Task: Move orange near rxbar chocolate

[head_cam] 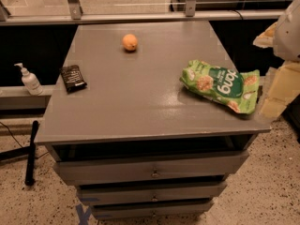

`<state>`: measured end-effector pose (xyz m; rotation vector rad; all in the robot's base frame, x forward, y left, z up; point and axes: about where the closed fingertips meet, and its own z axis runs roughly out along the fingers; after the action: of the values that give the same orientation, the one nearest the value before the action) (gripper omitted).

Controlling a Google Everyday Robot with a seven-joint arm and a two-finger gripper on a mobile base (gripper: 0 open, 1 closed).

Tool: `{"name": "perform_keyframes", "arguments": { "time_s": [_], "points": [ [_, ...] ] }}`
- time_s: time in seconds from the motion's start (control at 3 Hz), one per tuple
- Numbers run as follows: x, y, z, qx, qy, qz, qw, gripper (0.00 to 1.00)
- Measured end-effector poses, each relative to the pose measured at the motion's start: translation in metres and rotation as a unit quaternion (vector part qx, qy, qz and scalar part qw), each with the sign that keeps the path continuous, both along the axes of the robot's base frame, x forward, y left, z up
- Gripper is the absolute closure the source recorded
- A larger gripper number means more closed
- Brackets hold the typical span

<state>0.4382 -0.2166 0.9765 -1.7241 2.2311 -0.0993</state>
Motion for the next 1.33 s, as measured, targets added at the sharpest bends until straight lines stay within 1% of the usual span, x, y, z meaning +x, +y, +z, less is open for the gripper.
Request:
{"name": "perform_keyframes", "arguments": {
  "time_s": [0.33, 0.67, 1.0, 1.33],
  "points": [
    [0.0, 0.0, 0.0, 0.0, 0.0, 0.0, 1.0, 0.0],
    [0.023, 0.013, -0.005, 0.03, -0.014, 0.003, 0.9994, 0.0],
    [0.058, 0.04, -0.016, 0.061, -0.027, 0.014, 0.9977, 0.0],
    [0.103, 0.072, -0.027, 0.11, -0.049, 0.023, 0.9925, 0.0]
  ]
}}
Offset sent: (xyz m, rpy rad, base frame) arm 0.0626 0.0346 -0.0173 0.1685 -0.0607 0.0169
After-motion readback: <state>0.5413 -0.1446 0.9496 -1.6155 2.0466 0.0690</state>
